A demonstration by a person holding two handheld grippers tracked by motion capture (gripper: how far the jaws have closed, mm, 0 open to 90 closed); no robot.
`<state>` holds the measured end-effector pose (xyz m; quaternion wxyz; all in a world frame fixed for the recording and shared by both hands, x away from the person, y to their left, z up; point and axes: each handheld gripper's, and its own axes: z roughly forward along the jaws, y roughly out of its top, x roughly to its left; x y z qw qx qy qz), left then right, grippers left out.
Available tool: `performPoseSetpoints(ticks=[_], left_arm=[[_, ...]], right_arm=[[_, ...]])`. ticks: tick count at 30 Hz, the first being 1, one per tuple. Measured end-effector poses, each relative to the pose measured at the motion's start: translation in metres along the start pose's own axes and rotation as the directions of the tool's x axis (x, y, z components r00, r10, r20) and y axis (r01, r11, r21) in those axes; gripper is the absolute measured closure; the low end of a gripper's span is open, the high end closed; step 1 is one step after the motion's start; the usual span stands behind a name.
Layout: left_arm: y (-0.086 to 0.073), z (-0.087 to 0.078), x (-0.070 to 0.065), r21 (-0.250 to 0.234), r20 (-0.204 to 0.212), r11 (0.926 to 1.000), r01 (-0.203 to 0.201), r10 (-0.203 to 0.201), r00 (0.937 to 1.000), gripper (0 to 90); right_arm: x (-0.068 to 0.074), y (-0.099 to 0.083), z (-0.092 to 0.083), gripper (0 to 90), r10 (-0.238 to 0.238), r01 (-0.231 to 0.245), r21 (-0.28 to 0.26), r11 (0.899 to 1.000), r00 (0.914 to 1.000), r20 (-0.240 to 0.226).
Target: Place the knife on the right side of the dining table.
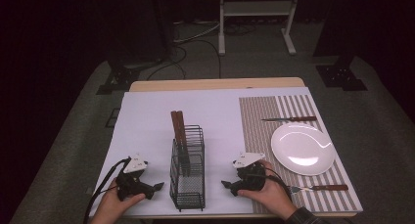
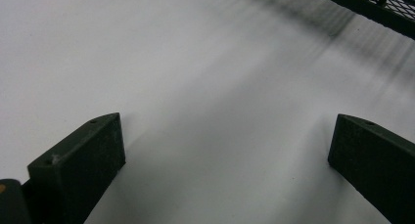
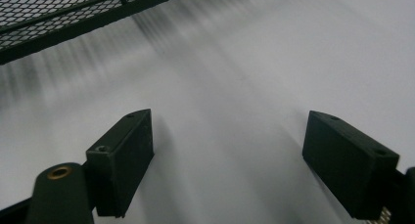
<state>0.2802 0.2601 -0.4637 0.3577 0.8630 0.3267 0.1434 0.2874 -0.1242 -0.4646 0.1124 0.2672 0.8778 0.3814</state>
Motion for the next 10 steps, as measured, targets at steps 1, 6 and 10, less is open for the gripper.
performPoseSetpoints(ticks=[1,6,10], left_arm=[[0.0,0.0,0.0,0.0,0.0,1.0,0.0,0.0,1.0,0.0],[0.0,0.0001,-0.0002,-0.002,0.0,1.0,0.002,-0.002,1.0,0.0],[0.0,0.0001,-0.0002,-0.002,0.0,1.0,0.003,-0.003,1.0,0.0]], right_arm=[[0.0,0.0,0.0,17.2,-0.001,0.001,0.0,1.0,1.0,0.0],[-0.0002,-0.0001,0.0002,17.1,0.0,0.0,0.0,1.0,1.0,-0.001],[-0.0002,-0.0001,0.0002,16.9,0.0,0.0,0.0,1.0,1.0,-0.002]])
